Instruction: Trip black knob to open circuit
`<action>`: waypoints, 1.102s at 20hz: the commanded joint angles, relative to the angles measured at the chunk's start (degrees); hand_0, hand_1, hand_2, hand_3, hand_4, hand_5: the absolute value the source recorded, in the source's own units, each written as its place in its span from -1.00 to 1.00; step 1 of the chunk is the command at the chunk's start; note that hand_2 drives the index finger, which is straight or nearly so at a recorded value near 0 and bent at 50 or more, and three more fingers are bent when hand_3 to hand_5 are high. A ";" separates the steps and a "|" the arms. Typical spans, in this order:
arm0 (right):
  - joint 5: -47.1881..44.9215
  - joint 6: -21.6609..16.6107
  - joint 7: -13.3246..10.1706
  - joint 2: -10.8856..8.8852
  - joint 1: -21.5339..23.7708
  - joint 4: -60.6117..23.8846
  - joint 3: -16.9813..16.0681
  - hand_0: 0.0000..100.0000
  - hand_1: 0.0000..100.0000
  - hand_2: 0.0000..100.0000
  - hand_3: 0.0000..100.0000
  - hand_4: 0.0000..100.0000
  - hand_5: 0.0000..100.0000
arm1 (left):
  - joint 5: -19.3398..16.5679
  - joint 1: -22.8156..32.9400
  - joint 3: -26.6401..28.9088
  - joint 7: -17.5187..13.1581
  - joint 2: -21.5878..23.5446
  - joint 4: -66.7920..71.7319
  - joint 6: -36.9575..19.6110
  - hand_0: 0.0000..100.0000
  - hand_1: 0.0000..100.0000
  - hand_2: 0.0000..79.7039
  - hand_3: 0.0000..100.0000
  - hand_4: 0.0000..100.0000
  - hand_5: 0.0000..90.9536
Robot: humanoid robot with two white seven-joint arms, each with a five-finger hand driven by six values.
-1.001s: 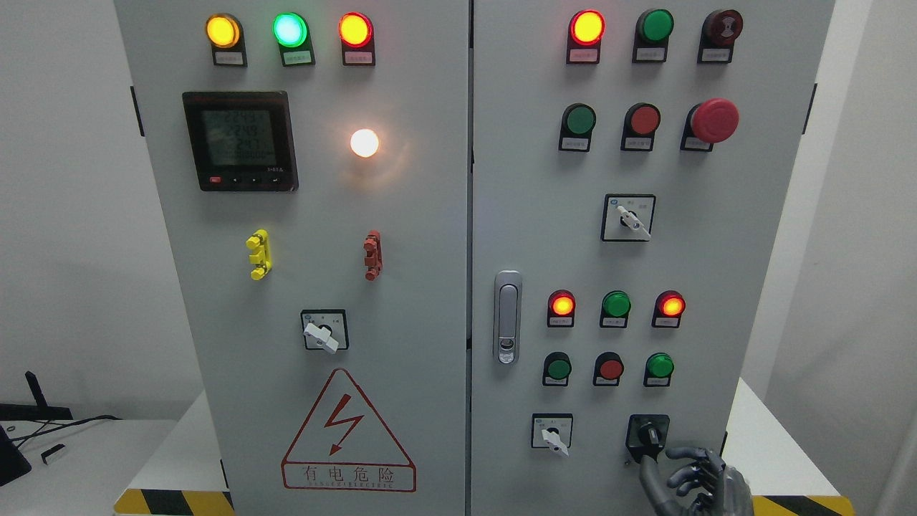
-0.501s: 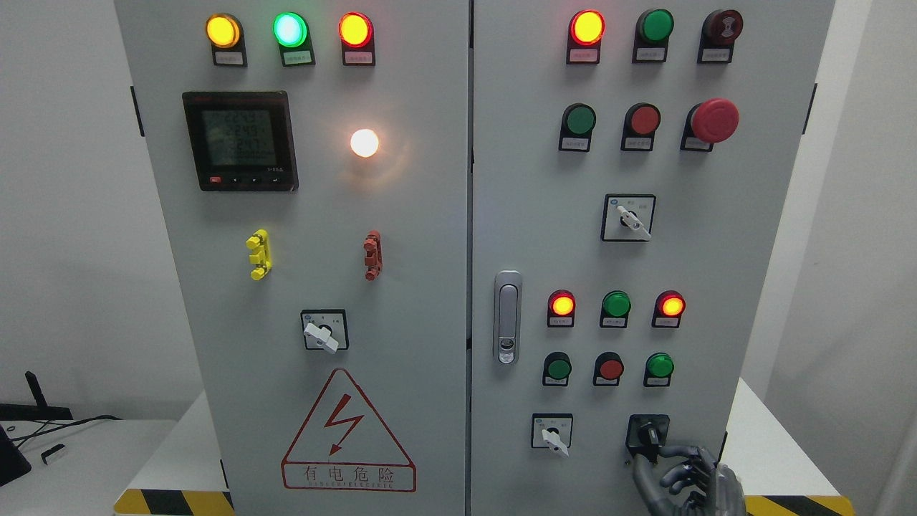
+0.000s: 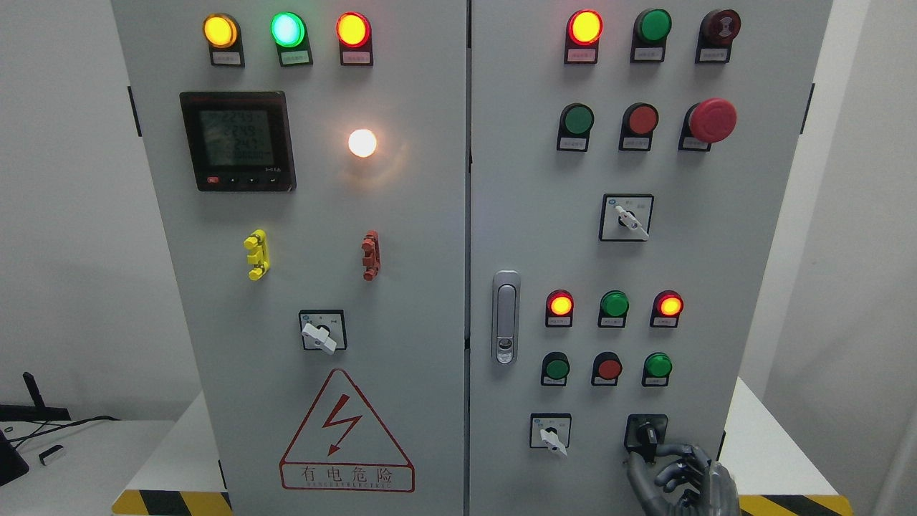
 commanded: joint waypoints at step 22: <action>-0.10 -0.08 0.11 0.85 -1.94 2.12 -0.70 -0.43 0.38 0.05 0.62 0.66 0.90 | -1.76 0.00 0.00 -0.01 0.03 -0.03 0.03 -0.76 -0.22 -1.00 -1.00 -1.00 -1.00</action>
